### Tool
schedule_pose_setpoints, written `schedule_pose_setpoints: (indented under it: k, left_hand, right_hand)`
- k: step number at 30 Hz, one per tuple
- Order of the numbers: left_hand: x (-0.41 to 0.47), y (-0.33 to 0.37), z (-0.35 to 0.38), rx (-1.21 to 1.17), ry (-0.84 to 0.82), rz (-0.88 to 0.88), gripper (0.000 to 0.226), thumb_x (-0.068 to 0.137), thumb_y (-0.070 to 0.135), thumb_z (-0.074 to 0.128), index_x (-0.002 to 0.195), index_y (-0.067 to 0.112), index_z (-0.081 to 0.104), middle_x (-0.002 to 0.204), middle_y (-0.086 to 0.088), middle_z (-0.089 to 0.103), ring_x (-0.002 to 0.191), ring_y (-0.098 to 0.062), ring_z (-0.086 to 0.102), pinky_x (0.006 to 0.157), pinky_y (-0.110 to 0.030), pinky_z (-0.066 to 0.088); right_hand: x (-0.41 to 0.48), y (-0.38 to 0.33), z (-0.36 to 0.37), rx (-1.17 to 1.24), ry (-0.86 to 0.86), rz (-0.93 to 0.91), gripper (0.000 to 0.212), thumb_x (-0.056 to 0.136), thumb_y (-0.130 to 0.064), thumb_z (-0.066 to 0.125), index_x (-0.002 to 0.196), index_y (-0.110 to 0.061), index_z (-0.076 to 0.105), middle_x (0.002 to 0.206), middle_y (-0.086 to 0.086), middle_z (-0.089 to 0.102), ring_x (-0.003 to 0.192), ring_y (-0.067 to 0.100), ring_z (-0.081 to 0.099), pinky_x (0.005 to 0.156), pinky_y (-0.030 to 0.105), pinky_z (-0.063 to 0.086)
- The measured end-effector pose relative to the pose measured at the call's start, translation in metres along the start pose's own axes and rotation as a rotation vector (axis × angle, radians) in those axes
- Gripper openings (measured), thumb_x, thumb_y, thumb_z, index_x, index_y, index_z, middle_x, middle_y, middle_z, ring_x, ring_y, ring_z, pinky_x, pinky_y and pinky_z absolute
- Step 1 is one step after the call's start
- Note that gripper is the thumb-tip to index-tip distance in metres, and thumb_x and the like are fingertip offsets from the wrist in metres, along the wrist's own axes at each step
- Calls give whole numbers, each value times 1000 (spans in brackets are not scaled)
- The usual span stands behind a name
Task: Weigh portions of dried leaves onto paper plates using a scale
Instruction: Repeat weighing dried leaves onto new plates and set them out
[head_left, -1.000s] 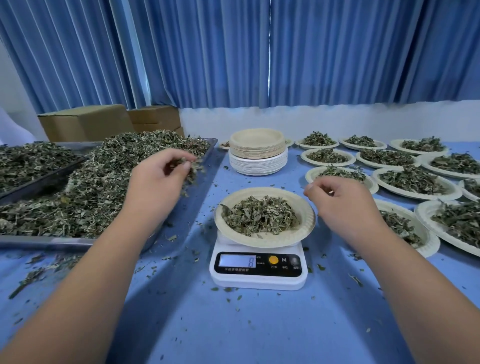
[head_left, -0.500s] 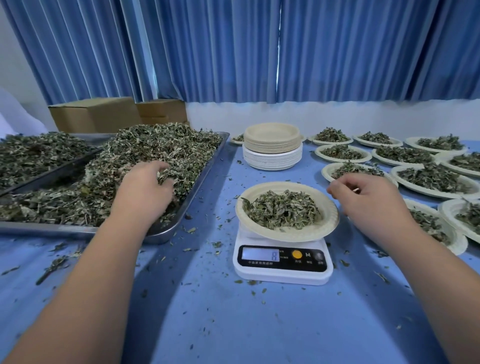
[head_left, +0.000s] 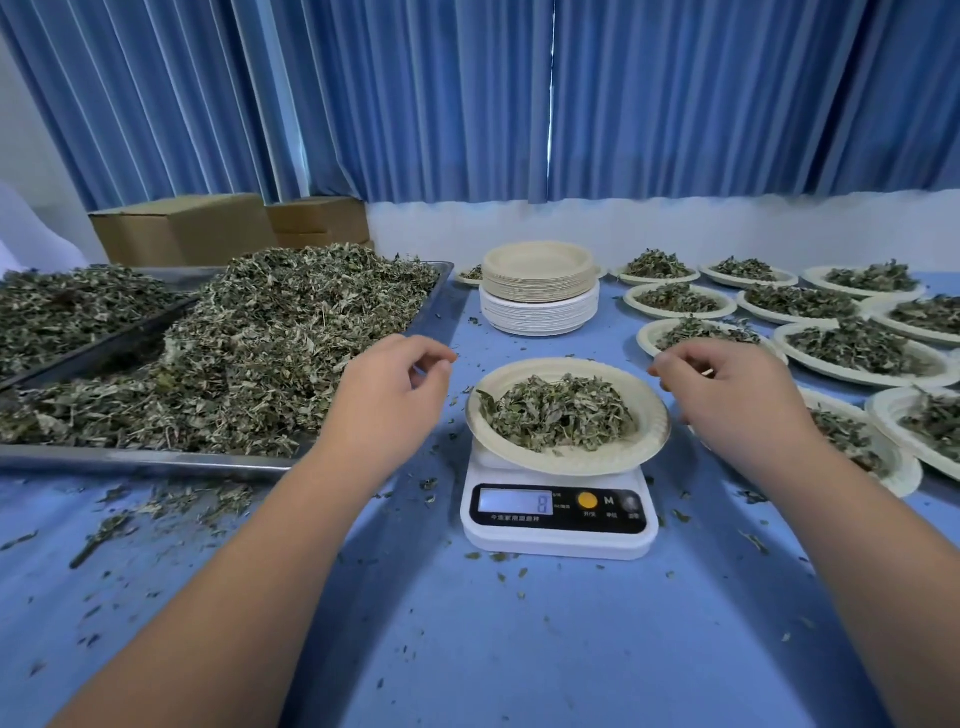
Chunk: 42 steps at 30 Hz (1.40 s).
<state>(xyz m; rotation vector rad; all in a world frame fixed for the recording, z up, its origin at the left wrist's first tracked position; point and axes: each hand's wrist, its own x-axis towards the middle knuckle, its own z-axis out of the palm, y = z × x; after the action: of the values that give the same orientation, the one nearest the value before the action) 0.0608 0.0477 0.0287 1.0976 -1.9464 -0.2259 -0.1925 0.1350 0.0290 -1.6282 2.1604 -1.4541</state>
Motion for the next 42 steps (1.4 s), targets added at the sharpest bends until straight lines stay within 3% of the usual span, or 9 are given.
schedule_pose_setpoints:
  k: [3,6,10,20,25,28,32,37,42]
  left_hand:
    - [2,-6,-3,15,19,-69,16,93,15,56,96,22,71,78,15,54,70,11,50,63,-1,33]
    - [2,-8,-3,-6,-21,-103,17,93,16,56,95,24,70,71,16,52,62,11,50,57,-3,33]
    - [0,-7,2,-38,-73,-131,17,94,17,55,92,27,69,64,14,53,54,7,50,50,-5,34]
    - [-1,-1,1,-51,-50,-202,20,94,17,53,86,25,69,61,10,57,44,2,47,44,-8,34]
    - [-4,6,7,-7,-169,-394,37,95,32,50,75,4,65,53,-2,60,33,-8,43,44,-21,37]
    - [-9,15,14,-183,-306,-541,44,95,40,50,81,1,64,52,-6,59,35,-19,47,45,-22,39]
    - [-9,18,14,-364,-318,-635,33,93,24,53,69,3,60,45,-6,52,35,-18,39,40,-21,34]
    - [-9,16,10,-629,-300,-680,24,88,13,56,66,3,58,55,-7,47,40,-18,35,39,-22,27]
    - [-10,24,8,-863,-291,-643,20,93,10,54,84,-1,68,63,-5,51,42,-15,39,38,-22,28]
  right_hand:
    - [0,1,0,11,9,24,23,92,-23,55,78,-12,70,59,1,61,47,8,45,51,26,36]
    - [0,3,0,21,0,50,22,92,-21,55,79,-12,70,41,-11,44,42,5,40,49,26,30]
    - [0,2,0,21,0,56,22,92,-20,54,80,-11,70,39,-12,43,41,5,40,49,25,28]
    - [1,1,-2,-58,31,64,23,91,-22,54,80,-7,68,55,4,53,49,15,40,48,26,31]
    - [1,0,-3,-116,23,99,34,91,-17,51,66,6,54,63,22,54,55,22,36,50,30,29]
    - [0,3,-2,-149,-73,188,42,92,-21,50,64,10,58,49,17,53,43,22,41,47,25,35]
    - [-1,1,-1,-61,-145,290,43,91,-23,51,67,11,62,38,9,52,25,12,40,37,17,34]
    - [-5,-7,-4,91,-137,345,37,89,-20,51,61,2,60,39,7,51,26,12,36,35,16,29]
    - [-20,-16,-14,450,-97,460,32,89,-10,54,56,-9,54,45,4,47,36,15,41,36,20,29]
